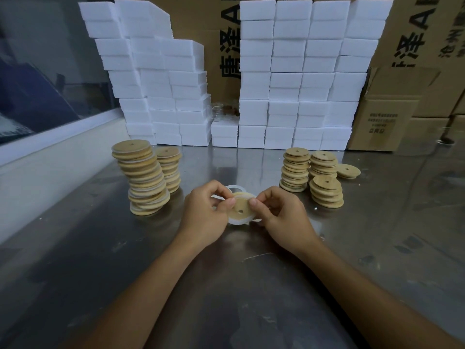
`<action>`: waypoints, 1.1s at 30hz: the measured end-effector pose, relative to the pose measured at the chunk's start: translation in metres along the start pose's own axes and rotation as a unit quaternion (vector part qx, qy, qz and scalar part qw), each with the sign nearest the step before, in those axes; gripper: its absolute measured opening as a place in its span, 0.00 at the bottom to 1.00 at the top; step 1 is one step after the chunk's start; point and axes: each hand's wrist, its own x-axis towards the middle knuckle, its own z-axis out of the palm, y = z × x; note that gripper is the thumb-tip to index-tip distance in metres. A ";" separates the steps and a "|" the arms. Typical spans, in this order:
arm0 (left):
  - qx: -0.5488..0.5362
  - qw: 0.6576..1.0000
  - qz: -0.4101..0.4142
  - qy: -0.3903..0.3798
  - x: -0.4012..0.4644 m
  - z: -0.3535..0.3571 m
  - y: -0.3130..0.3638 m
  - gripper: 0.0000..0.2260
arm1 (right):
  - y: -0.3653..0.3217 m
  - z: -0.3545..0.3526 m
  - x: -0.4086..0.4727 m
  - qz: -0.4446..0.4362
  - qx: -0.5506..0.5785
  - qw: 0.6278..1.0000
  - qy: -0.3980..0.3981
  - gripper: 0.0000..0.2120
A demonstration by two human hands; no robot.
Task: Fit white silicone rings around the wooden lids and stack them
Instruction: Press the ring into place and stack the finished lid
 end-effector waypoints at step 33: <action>-0.004 1.000 0.019 0.013 -0.001 0.008 -0.005 0.11 | 0.001 -0.004 0.002 -0.006 0.081 0.997 0.007 0.05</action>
